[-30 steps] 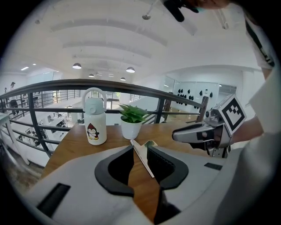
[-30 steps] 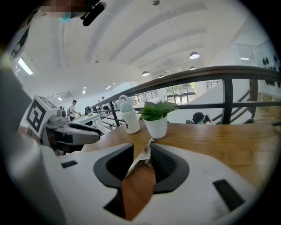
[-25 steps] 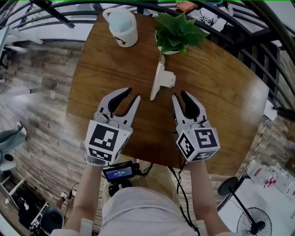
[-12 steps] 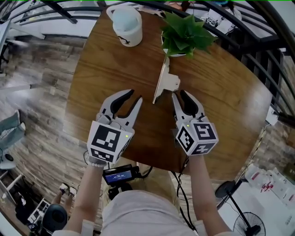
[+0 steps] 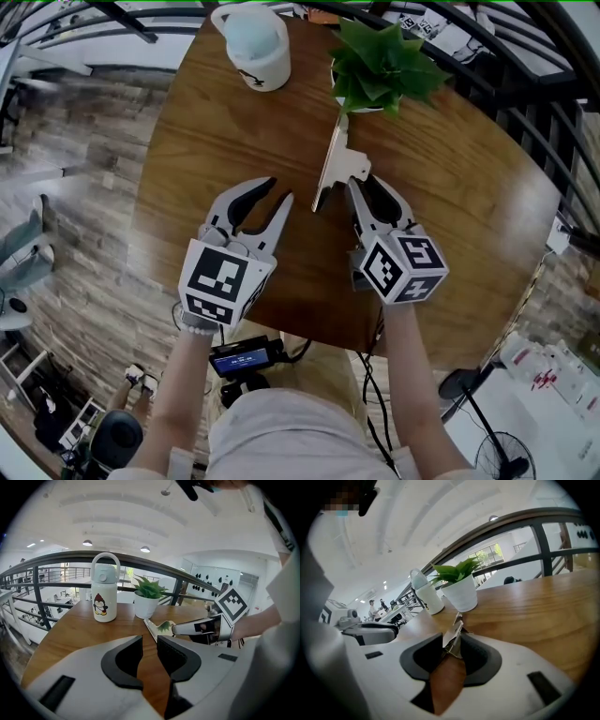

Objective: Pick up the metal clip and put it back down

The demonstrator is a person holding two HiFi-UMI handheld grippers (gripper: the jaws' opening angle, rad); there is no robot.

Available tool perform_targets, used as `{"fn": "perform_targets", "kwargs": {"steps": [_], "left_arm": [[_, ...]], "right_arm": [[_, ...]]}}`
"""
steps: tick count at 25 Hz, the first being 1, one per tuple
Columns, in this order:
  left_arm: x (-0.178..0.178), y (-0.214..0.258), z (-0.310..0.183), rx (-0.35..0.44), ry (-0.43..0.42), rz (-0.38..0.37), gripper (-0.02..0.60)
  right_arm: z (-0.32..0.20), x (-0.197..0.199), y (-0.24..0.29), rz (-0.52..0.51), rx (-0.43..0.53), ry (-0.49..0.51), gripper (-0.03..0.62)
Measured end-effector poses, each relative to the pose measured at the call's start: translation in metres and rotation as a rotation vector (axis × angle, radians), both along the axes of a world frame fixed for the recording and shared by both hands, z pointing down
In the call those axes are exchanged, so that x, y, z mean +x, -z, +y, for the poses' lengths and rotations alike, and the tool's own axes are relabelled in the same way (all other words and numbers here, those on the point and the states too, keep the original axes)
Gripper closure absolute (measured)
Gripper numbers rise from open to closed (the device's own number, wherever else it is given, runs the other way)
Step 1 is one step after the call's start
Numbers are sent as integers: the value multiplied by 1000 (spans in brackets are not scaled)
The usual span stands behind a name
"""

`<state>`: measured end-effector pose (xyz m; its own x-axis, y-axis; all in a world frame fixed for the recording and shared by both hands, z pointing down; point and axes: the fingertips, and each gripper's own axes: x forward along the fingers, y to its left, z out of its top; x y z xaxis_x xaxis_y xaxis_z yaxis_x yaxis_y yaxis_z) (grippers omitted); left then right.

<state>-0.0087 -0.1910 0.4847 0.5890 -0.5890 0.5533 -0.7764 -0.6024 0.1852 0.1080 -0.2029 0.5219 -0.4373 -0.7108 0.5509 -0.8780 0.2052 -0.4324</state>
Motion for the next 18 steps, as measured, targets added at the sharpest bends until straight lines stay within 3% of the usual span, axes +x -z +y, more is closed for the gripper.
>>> {"fn": "perform_targets", "kwargs": {"steps": [10,18], "left_arm": [[3,-9,-3,-16,5,2,482],[6,-14,-2,-43,4,21,482]], "right_arm": [[-8,-3,-5,-77,-23,-19,479],[-9,-4,-4,-132,-31,-30,519]]}}
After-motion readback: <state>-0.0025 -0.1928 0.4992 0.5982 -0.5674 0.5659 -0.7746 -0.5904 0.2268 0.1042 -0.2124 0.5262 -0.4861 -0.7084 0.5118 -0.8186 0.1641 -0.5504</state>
